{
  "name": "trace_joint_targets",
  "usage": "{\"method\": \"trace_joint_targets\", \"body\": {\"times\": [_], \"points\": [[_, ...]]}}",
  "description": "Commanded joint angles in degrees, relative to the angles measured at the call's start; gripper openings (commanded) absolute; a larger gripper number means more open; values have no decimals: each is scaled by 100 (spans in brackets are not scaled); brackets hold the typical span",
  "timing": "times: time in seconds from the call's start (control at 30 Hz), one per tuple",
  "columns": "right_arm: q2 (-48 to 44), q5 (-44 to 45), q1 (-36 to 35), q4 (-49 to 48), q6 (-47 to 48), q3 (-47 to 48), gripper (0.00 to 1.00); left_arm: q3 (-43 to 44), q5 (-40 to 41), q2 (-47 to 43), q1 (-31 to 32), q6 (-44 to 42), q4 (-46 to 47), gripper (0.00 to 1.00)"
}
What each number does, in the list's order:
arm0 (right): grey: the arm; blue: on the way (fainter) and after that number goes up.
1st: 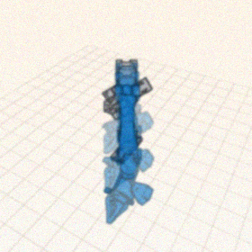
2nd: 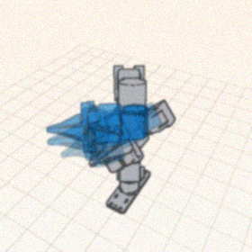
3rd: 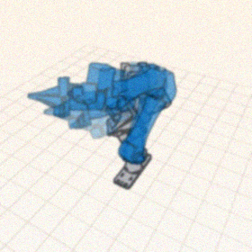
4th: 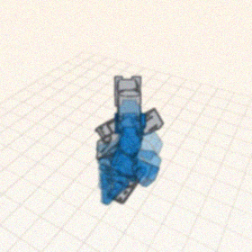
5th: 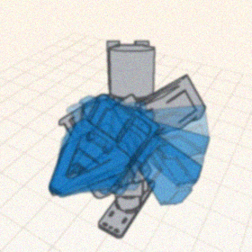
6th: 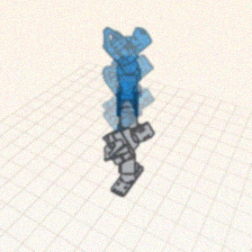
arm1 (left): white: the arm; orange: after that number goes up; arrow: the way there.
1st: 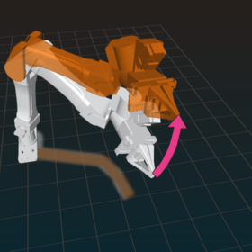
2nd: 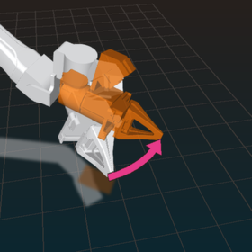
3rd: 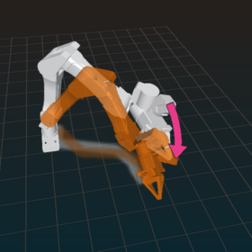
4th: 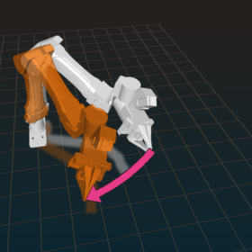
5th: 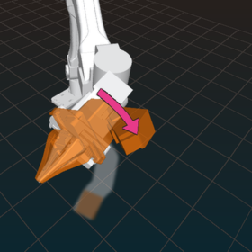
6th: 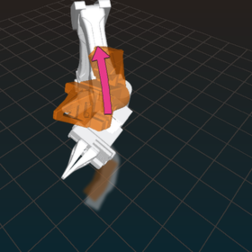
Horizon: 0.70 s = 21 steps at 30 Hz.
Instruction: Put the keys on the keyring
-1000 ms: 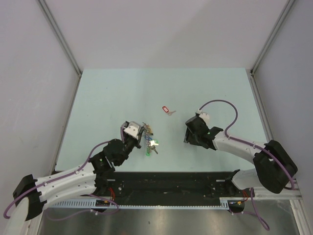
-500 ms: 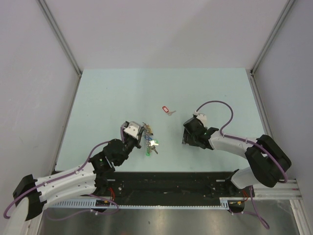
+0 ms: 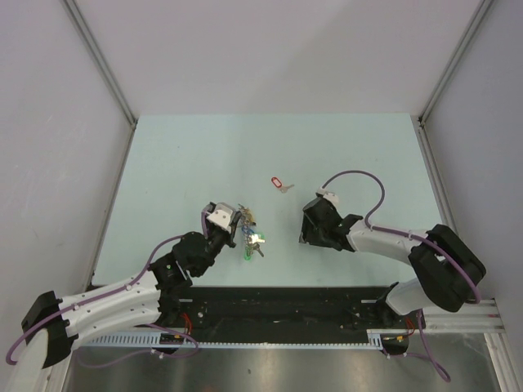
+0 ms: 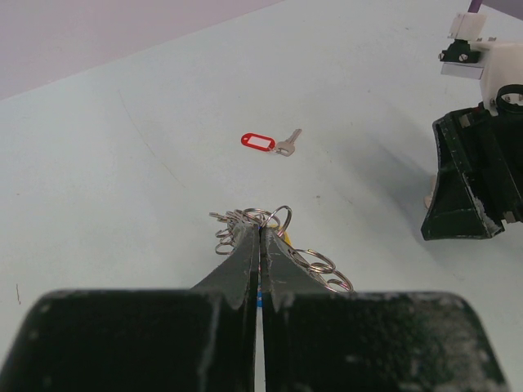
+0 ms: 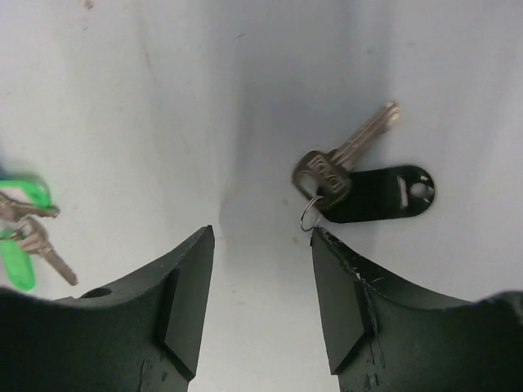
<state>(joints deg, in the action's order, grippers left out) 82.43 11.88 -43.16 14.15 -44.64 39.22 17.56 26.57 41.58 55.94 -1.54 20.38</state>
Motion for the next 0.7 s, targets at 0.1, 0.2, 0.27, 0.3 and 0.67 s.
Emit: {"method": "trace_joint_targets", "body": {"times": [0.1, 0.2, 0.27, 0.3, 0.67], "points": [[247, -213, -140, -677, 87, 33, 57, 81, -99, -115, -22, -92, 396, 1], [300, -238, -132, -870, 463, 155, 59, 81, -99, -133, -22, -75, 396, 0], [291, -317, -105, -836, 596, 270, 60, 81, -108, -150, -22, -74, 405, 0], [265, -387, -97, -757, 728, 401, 60, 81, -108, -133, -22, -83, 396, 0], [-483, -1353, 940, -123, 1958, 656, 66, 81, -125, -150, -22, -74, 396, 0]]}}
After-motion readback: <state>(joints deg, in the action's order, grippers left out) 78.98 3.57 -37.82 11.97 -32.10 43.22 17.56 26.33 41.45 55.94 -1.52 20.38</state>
